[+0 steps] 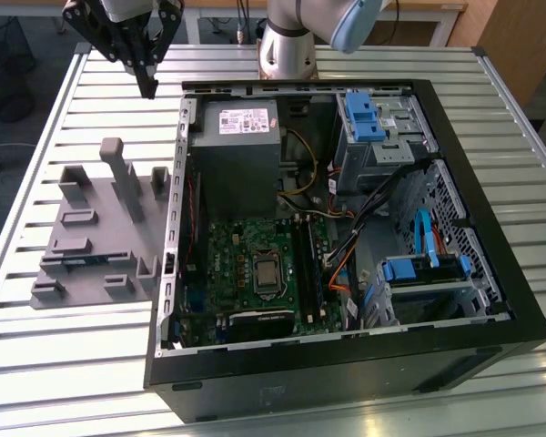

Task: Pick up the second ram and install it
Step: 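Pick up the second ram and move it above second insertion slot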

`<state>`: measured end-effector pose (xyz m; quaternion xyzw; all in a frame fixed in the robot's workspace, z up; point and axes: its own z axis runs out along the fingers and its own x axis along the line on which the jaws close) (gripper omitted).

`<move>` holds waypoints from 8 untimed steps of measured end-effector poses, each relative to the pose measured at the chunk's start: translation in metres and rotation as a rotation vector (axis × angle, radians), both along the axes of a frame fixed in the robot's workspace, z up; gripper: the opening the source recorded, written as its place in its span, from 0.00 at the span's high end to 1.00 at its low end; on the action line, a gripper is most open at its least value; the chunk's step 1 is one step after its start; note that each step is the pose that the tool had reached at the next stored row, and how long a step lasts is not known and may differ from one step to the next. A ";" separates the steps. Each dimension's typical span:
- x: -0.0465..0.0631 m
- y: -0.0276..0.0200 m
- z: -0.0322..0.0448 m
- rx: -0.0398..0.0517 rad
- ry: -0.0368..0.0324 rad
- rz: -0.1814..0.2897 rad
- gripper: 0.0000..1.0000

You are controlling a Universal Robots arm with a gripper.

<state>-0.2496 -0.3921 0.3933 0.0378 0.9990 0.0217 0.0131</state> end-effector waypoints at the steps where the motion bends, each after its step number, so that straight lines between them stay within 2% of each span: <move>1: 0.000 0.0000 0.0000 0.0000 0.0000 0.000 0.89; 8: -0.004 0.0000 0.0000 0.0000 0.0000 0.000 0.89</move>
